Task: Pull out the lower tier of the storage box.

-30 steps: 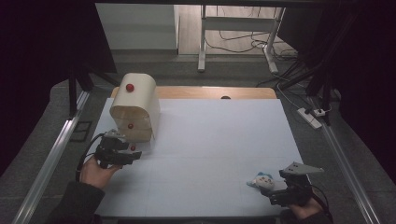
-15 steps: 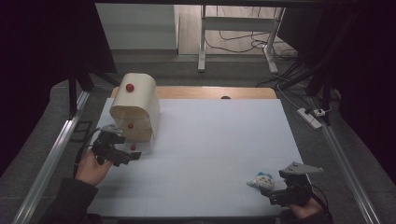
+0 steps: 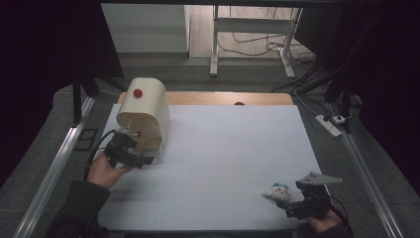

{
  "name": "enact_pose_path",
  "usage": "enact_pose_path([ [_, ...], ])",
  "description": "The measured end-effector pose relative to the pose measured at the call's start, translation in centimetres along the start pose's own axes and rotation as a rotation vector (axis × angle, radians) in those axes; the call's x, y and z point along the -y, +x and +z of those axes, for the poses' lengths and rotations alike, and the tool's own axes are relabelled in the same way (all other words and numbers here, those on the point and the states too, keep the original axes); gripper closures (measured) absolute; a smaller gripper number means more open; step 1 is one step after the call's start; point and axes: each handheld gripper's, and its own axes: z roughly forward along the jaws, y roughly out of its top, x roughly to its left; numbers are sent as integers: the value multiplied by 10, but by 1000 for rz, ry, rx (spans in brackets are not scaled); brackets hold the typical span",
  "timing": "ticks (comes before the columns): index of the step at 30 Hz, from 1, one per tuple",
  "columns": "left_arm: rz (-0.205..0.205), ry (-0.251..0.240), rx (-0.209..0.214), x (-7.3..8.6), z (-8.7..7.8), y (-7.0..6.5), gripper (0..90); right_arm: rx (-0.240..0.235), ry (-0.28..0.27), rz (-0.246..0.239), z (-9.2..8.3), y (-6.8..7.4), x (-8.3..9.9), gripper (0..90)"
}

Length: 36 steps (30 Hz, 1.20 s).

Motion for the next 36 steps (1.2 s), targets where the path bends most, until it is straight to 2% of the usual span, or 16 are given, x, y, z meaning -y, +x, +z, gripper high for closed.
enact_pose_path([
  [3, 12, 23, -21, 2, 4, 2, 140, 1, -1, 1, 0, 0, 0, 0],
  [6, 10, 18, -57, 5, 3, 3, 262, 0, -3, 3, 0, 0, 1, 0],
  [9, -5, 12, -70, 6, 1, 4, 375, -1, -2, 4, 0, 0, 1, 0],
  [11, -8, 22, -54, 7, 2, 5, 457, 0, -3, 4, -1, 0, 1, 0],
  [14, 6, 41, -32, 9, 5, 4, 513, -1, -4, 4, -1, 0, 1, 0],
  [21, -2, 51, -3, 14, 5, 4, 526, -1, -4, 2, -1, 0, 1, 0],
  [36, -4, 77, 24, 34, 4, -8, 533, -1, -5, 2, -1, 0, 1, 0],
])
